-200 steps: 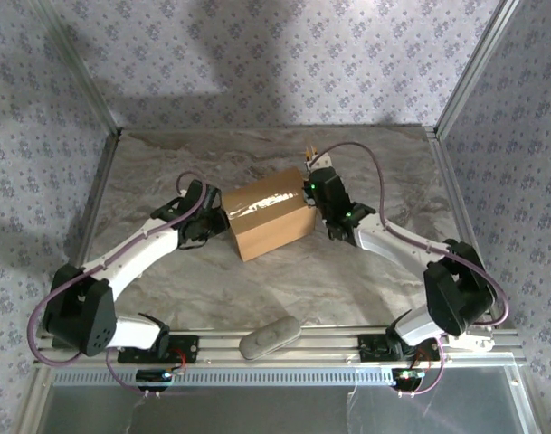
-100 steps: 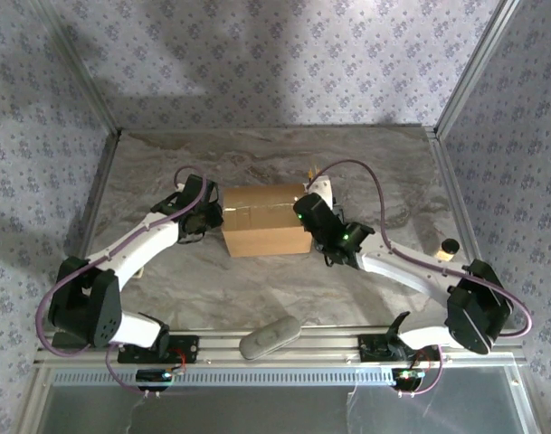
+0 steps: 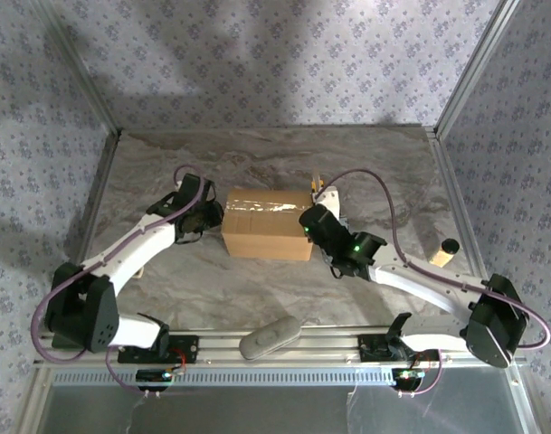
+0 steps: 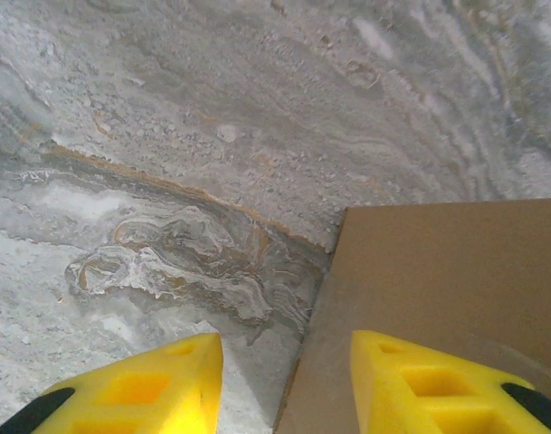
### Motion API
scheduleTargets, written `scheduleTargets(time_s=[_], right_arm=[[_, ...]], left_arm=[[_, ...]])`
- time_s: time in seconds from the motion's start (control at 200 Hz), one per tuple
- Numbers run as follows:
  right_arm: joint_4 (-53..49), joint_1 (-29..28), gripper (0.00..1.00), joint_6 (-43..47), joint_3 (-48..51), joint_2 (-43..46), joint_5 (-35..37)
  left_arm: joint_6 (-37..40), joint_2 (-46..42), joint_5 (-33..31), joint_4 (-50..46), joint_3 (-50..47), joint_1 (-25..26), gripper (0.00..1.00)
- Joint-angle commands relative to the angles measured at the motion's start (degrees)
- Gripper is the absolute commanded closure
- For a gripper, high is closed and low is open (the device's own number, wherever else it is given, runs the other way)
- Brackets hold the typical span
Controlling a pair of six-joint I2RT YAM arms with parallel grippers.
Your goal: Unpack the express box
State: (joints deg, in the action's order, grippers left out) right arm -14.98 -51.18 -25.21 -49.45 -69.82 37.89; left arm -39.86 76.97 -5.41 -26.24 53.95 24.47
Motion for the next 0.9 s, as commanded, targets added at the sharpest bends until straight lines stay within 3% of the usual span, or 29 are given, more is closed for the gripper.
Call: scheduleTargets(time_s=[0.0,0.25,0.495,0.78,0.895], right_arm=[[0.7,1.4,1.0,0.7,0.7,2.0,-2.2],[3.2,9.2,1.0,4.6,0.4,3.8,-11.6],[7.5,16.7,1.0,9.6,-3.3,-0.7,-18.1],[10.3,23.9,1.0,12.1,-11.4,-10.2,-24.4],[10.6,24.8,1.0,12.6,-14.9,-14.2,-25.4]], left_arm=[[1.4,-5.0,-0.1,-3.4,1.7,-0.8,0.58],[2.8,-14.1,0.6,-11.3,0.5,-0.2,0.57],[2.2,-25.2,3.0,-17.5,-3.7,2.2,0.57],[-5.5,-24.4,4.8,-13.1,-7.5,14.0,0.57],[-8.1,-22.6,5.5,-8.1,-9.7,15.8,0.57]])
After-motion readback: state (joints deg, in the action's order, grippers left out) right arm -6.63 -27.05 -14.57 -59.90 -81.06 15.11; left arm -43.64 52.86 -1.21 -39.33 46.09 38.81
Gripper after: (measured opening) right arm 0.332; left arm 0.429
